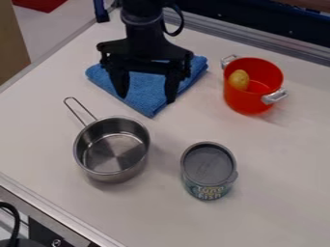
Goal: Putted the silver can at the middle of the table next to the orange pot
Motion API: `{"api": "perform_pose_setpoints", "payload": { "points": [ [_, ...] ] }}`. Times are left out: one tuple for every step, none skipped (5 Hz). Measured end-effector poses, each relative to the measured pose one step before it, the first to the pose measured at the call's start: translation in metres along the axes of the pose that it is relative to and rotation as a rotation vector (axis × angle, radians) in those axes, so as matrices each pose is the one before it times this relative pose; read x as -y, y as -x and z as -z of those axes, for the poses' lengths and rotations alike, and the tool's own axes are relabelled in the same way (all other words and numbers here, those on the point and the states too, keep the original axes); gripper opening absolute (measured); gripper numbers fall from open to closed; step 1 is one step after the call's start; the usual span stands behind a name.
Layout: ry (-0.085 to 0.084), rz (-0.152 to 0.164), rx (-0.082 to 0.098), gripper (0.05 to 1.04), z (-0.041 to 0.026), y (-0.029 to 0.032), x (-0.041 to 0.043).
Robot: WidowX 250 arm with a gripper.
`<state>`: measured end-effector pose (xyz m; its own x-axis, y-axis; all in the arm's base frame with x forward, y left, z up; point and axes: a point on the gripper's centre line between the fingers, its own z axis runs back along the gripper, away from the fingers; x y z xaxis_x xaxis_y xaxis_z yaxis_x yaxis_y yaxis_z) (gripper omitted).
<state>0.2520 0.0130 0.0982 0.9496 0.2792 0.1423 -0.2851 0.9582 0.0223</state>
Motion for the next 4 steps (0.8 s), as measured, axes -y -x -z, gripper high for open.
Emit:
{"api": "perform_pose_setpoints", "payload": {
  "points": [
    [0.0201,0.2245,-0.0894,0.996,0.00360,0.03298,0.01196],
    [0.0313,0.1861,-0.0674,0.996,0.00950,0.01988,0.01854],
    [0.0442,0.1284,-0.0524,0.996,0.01072,0.00358,0.01570],
    [0.0188,0.0715,0.0289,0.996,0.01992,0.00720,0.01438]
  ]
}}
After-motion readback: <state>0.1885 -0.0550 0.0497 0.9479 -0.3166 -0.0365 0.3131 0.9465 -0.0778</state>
